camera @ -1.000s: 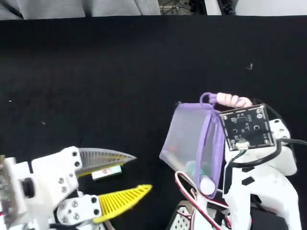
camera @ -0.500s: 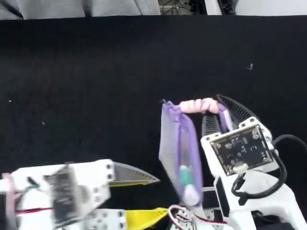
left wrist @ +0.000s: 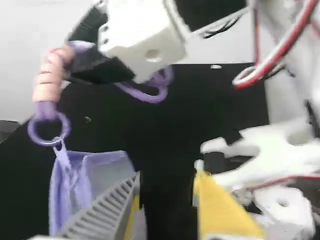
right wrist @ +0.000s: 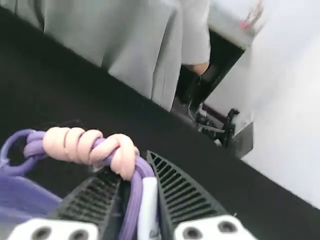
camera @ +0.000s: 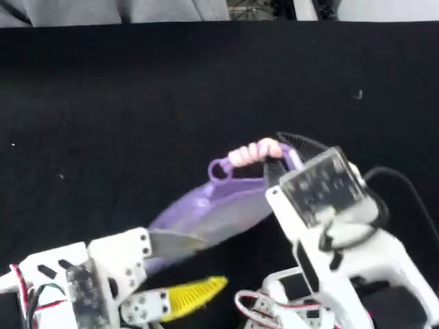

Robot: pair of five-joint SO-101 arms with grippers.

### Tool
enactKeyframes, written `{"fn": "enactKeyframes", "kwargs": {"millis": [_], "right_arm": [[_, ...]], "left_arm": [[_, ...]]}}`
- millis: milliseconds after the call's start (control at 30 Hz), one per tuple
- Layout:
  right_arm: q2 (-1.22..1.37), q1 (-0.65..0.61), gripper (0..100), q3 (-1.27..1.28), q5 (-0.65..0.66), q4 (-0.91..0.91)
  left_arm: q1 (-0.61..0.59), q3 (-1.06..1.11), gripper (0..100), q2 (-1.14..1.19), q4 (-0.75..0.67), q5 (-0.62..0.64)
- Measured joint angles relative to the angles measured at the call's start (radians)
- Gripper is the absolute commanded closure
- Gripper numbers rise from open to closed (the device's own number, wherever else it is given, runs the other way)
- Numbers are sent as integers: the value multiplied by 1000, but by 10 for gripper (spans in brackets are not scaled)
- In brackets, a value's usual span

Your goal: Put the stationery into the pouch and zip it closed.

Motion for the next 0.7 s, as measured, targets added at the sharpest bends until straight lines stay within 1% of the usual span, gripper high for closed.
{"fn": "enactKeyframes", "kwargs": {"millis": [67, 200, 400, 533, 600, 700], "right_arm": [[9, 0, 988, 0, 0, 0], [3, 0, 988, 0, 0, 0], [3, 0, 988, 0, 0, 2], [3, 0, 988, 0, 0, 6], [3, 0, 988, 0, 0, 6], [3, 0, 988, 0, 0, 6]], "left_arm": [[-58, 0, 827, -12, 26, -6], [-129, -32, 827, -14, 81, -9], [-203, -305, 827, -14, 209, -11], [-285, -479, 827, 34, 299, -8], [-325, -529, 827, 92, 336, 32], [-405, -591, 827, 195, 350, 127]]}}
